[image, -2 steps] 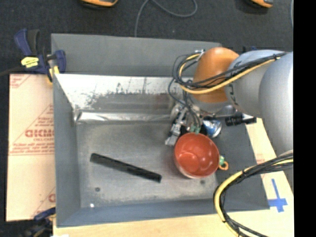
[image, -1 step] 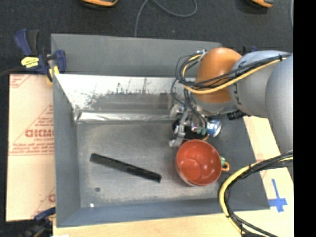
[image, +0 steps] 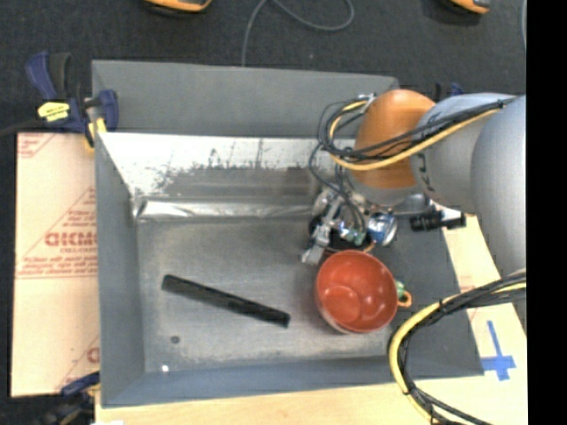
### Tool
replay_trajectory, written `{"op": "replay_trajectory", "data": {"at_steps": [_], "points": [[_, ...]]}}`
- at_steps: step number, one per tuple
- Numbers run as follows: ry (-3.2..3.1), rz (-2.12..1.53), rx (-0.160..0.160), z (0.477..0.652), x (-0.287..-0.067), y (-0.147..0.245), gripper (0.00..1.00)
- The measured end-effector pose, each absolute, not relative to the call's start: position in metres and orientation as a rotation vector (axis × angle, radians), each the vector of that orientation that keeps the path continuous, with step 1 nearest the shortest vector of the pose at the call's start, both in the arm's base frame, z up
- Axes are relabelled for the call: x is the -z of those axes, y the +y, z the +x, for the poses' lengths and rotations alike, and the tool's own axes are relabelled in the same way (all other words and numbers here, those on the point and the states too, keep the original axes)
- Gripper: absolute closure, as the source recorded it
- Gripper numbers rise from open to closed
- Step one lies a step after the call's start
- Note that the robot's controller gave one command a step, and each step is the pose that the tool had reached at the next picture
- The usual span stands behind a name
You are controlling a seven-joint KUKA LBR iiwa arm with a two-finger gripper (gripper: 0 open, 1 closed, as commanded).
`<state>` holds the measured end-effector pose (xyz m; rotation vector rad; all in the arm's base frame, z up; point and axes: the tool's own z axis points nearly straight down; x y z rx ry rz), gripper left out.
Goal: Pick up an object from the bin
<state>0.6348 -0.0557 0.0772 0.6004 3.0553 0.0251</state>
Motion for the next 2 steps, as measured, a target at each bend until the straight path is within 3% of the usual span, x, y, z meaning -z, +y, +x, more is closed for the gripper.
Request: {"op": "replay_trajectory", "data": {"at_steps": [1,2], "points": [[3.070,0.484,-0.022,0.6403,-0.0723,-0.0630,0.00],[3.052,0.596,-0.025,0.6490,-0.0702,-0.0692,1.00]]}}
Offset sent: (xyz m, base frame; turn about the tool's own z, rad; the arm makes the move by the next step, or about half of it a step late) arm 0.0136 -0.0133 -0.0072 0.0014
